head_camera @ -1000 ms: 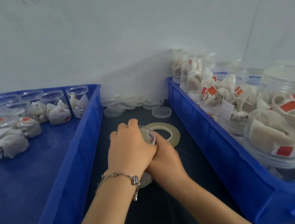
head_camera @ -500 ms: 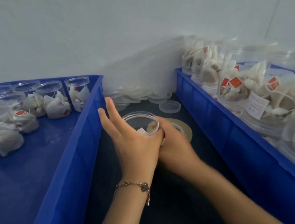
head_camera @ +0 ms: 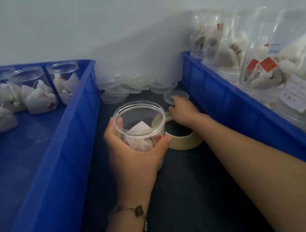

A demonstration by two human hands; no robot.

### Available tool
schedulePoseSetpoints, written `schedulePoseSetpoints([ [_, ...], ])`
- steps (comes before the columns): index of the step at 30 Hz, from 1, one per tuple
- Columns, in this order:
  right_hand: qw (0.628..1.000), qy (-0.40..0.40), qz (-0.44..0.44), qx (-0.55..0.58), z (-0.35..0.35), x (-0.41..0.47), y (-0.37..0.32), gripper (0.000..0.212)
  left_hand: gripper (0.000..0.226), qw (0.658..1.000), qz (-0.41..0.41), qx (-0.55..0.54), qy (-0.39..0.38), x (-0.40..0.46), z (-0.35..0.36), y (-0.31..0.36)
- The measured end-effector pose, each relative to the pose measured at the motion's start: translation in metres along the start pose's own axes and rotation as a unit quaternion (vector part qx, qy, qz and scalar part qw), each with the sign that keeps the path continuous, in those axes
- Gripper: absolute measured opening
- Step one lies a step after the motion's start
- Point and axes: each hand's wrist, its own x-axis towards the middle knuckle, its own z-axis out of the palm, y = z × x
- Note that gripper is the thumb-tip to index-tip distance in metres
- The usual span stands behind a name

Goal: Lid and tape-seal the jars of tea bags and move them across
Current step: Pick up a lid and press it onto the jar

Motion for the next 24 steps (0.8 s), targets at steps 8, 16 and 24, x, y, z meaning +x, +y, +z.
schedulePoseSetpoints([
  [8,0.995,-0.022,0.013,-0.097,0.000,0.012,-0.001,0.033,0.110,1.000,0.005,0.010,0.010,0.003,0.002,-0.004],
  [16,0.870,0.328,-0.090,0.357,-0.050,-0.052,-0.053,0.013,0.109,1.000,-0.016,0.005,0.007,0.001,0.003,-0.003],
  [24,0.866,-0.033,-0.089,0.490,-0.089,-0.097,-0.081,0.021,0.111,0.999,-0.044,0.012,0.008,0.002,0.003,0.005],
])
